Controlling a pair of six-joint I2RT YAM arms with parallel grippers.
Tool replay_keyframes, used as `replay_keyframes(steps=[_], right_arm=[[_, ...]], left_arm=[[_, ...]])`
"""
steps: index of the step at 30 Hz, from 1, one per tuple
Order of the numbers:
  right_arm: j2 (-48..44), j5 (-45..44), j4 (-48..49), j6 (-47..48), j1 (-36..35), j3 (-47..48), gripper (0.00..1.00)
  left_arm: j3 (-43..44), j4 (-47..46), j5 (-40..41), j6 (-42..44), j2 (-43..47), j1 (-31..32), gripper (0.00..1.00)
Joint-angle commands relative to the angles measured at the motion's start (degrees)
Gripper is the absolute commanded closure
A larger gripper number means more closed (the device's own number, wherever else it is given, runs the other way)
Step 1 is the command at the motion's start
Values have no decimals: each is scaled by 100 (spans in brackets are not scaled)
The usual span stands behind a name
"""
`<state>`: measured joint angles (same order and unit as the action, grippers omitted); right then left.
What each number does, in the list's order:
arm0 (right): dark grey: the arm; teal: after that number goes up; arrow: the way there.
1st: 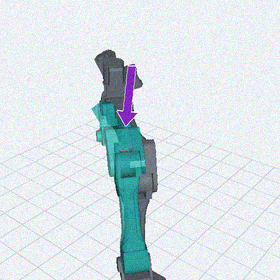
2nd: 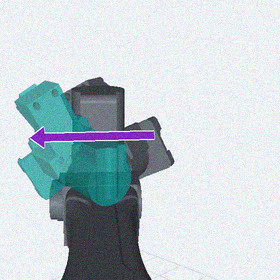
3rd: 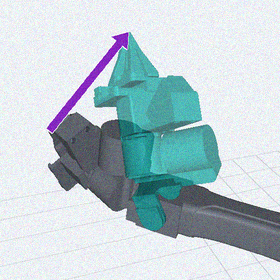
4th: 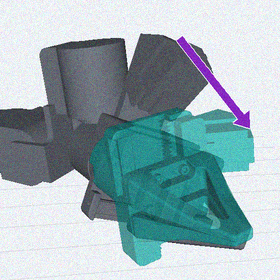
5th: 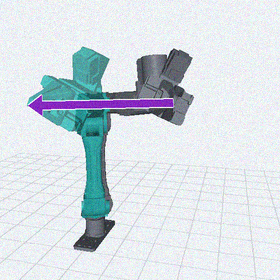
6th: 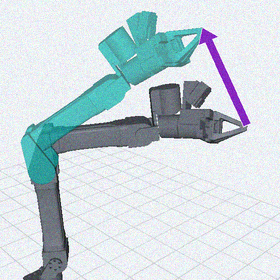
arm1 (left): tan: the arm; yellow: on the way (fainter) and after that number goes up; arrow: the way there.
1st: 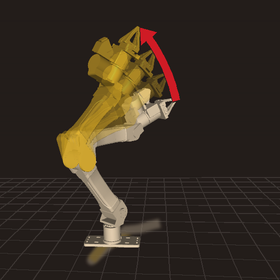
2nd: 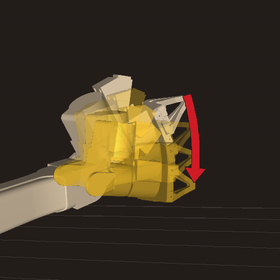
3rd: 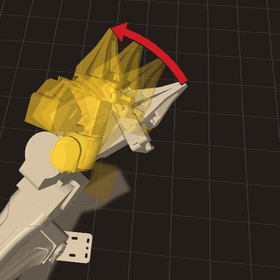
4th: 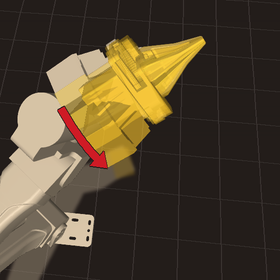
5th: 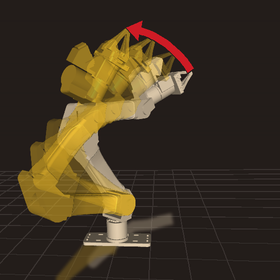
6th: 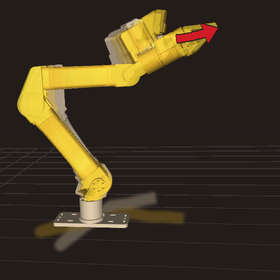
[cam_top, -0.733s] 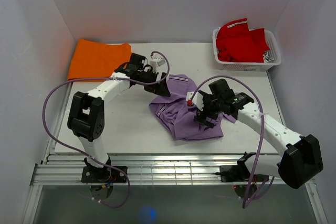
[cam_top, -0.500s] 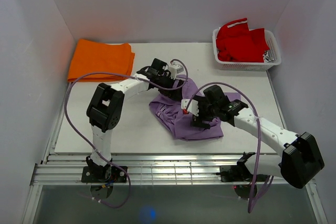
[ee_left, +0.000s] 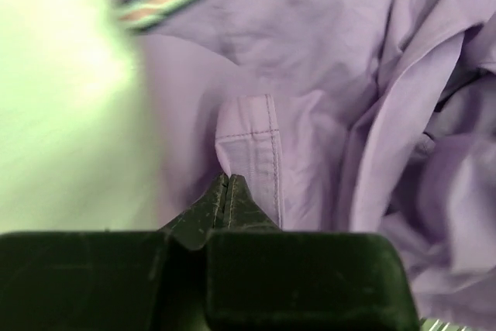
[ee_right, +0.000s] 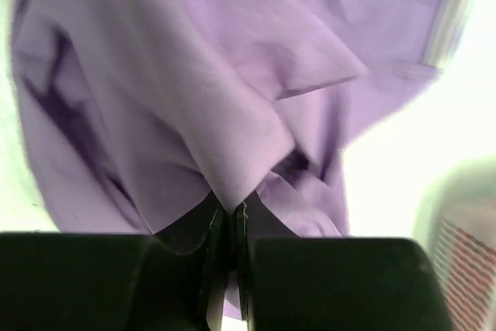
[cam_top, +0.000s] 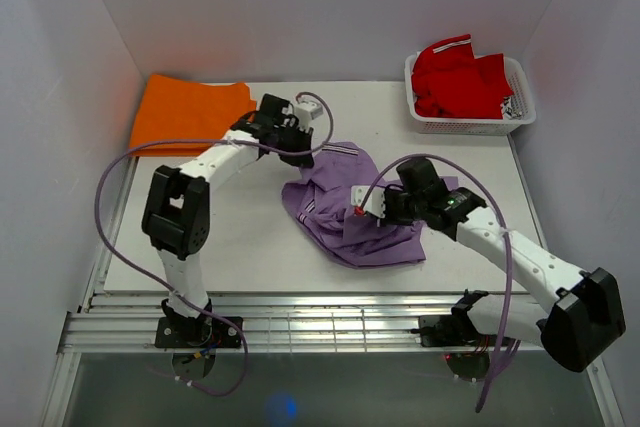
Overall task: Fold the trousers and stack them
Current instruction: Flatten the trousers out
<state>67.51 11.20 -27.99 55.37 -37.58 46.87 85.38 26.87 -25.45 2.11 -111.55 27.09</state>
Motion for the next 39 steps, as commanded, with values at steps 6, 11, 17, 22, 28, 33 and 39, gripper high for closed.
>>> replay_keyframes(steps=[6,11,17,22,28,33,39], right_arm=[[-879,-206,-137,-229,1768,1315,92],[-950,-276,-110,-281,2746,1746,92],[-757,-504,-110,-414,3651,2317,92],[-450,-952,-128,-290,4030,2327,92],[-395,-1322,-356,-282,4338,1809,92],[-878,-1418,-787,-352,4549,588,92],[-1091,-1963,-1033,-545,4576,-511,77]], left_arm=[[110,458,101,114,2285,-1784,100],[233,617,558,211,2910,-2427,100],[409,697,848,281,3534,-3209,100],[558,600,972,386,4078,-3517,100],[103,705,1174,677,4518,-3553,100],[-1116,1047,1122,957,4818,-3553,100],[-1446,1786,-62,1415,4361,-3553,50]])
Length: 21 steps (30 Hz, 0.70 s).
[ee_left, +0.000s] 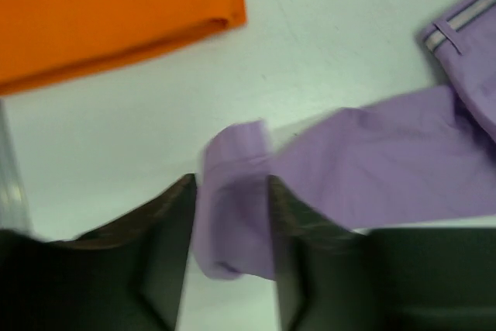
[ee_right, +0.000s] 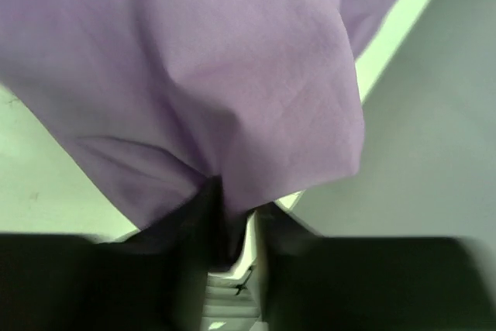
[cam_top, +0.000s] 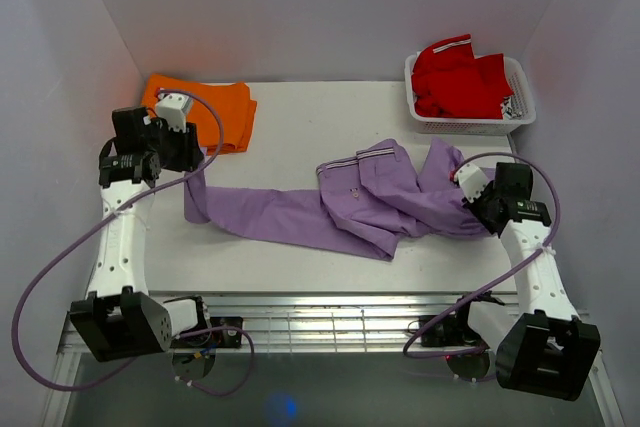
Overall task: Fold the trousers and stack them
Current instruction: Flatten the trousers out
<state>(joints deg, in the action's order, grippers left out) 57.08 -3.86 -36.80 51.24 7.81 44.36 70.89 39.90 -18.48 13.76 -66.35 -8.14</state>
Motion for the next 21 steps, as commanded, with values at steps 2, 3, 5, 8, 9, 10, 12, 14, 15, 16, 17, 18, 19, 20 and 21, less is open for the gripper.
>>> replay_keyframes(steps=[2,3,5,8,9,10,12,14,15,16,17,18,19,20,21], right_arm=[[-13,-519,-135,-299,53,-209,52],[5,-276,-204,-386,62,-104,39],[49,190,-319,-675,89,536,17],[355,1692,-881,-922,45,1652,9],[644,2374,-1012,-1115,10,1916,9],[812,2633,-1249,-1169,-34,2345,9],[1102,3029,-1251,-1545,-332,2603,10],[1454,2988,-955,-1818,-839,2718,10],[1638,2805,-630,-2055,-1356,2718,11],[1727,2681,-627,-2170,-1361,2718,11],[1806,2549,-418,-2310,-1762,2710,11],[1911,2443,-59,-2425,-1922,2744,10],[2182,2295,75,-2618,-2081,2797,10],[2350,2232,181,-2733,-2282,2876,10],[2734,2153,356,-2847,-2337,3068,10]], left_arm=[[275,352,-1376,31,-194,40,35],[415,308,-1447,-48,-403,293,32],[890,378,-1335,-293,-764,1011,30],[1093,291,-1465,-906,-1432,1577,30],[1085,47,-1657,-1119,-1582,1675,30],[1050,-104,-1711,-1304,-1896,1780,30],[944,-603,-1790,-2127,-2232,2027,29],[891,-930,-1869,-2587,-2740,2167,29],[839,-1279,-1931,-2998,-3048,2246,29],[812,-1457,-1957,-3167,-3051,2247,29],[803,-1598,-1966,-3308,-3190,2334,29],[795,-1860,-1966,-3414,-3444,2396,30],[786,-1985,-2019,-3615,-3559,2448,30],[794,-2082,-2054,-3695,-3674,2545,31],[821,-2222,-2080,-3775,-3910,2598,32]])
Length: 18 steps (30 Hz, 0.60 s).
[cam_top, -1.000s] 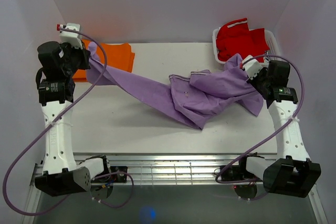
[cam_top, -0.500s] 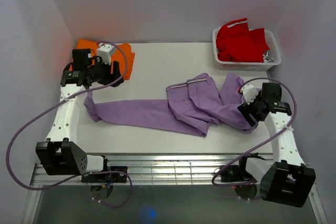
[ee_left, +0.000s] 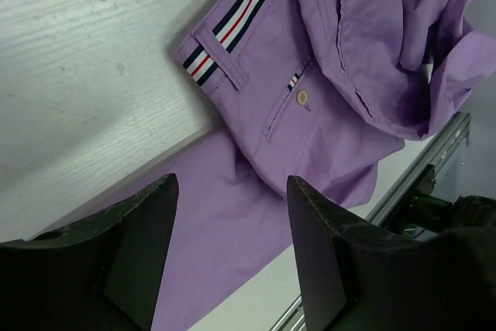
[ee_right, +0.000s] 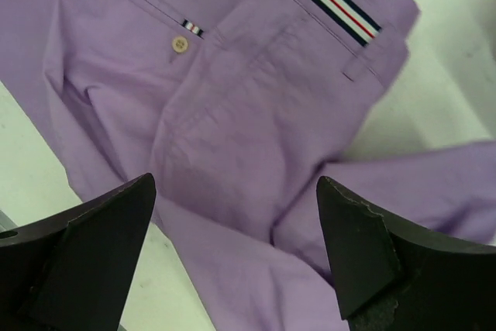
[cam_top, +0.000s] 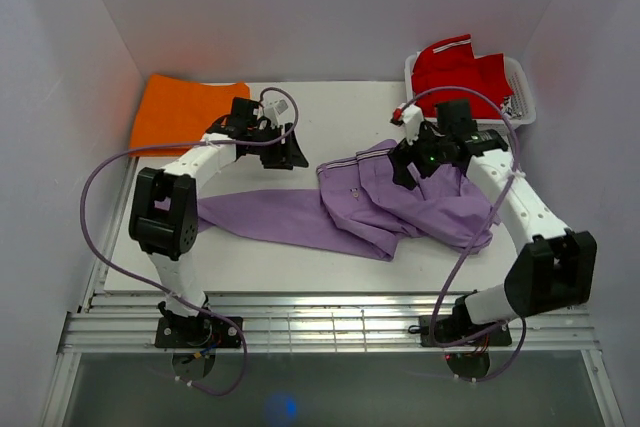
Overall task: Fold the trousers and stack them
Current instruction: Flatten the trousers out
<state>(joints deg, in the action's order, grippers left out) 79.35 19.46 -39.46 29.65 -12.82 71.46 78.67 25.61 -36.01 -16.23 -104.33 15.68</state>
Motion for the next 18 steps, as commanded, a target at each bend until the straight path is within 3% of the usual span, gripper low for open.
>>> replay_keyframes(steps=[1,6,13,18], right_arm=[[703,-197,676,-889,-317,447,10],[1765,-495,1141,-1470,-379,869,10],[2672,-786,1617,-1927,-668,1230,2],[3155,-1233,1766,-1963,-933,1151,2]], left_arm=[[51,-864,-354,-890,-227,259,32],[34,-1250,-407,-1198,-807,523,34],[226,-1374,24,-1409,-1580,603,35],[534,-1409,-29,-1409,-1845,629,40]])
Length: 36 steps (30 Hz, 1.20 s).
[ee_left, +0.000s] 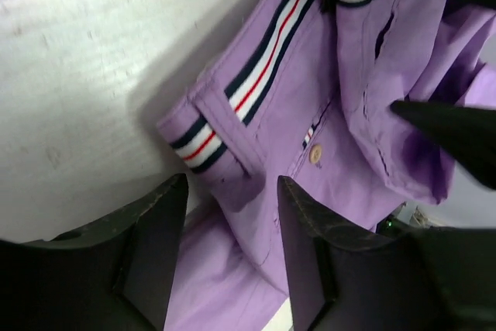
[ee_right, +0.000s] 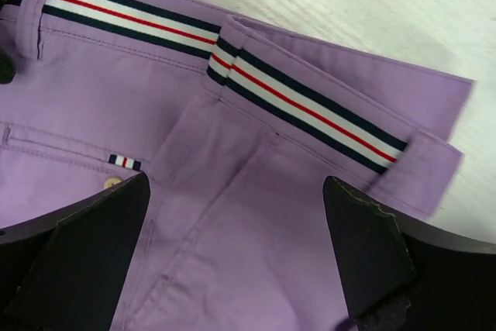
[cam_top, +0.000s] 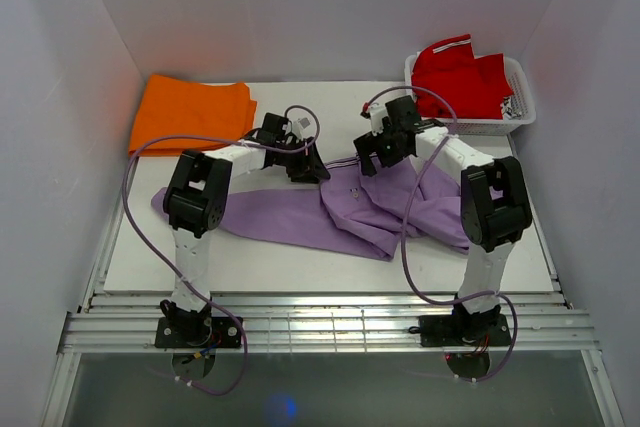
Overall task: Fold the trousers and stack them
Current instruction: Flatten the trousers out
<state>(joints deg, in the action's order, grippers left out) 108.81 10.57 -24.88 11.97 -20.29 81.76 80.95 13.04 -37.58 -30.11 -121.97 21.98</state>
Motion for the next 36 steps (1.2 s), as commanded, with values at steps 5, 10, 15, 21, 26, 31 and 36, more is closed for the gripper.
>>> replay_keyframes(steps=[5,10,15,21,26,31,36], right_arm=[[710,-643,178,-248,-308,279,6],[1098,-574,-228,-186,-317,675,69],[65,695,-149,-133,-221,596,92],[-1395,2464,238,-273,-36,210,92],[-1750,3030,370,-704,-106,-186,92],[-1565,2872,501,-836,-185,-493,92],[-1504,2784,774,-1091,-229,-573,47]], left_arm=[[369,-565,-73,-74,-116,43,63],[475,-636,-267,-171,-169,43,83],[-34,-1503,-715,-565,497,52,100],[-439,-2024,-742,-1074,1456,70,100],[-492,-2523,-917,-1839,1606,87,100],[-904,-3683,-1180,-2998,1624,184,100],[-1178,-4810,-1164,-3659,1598,307,100]])
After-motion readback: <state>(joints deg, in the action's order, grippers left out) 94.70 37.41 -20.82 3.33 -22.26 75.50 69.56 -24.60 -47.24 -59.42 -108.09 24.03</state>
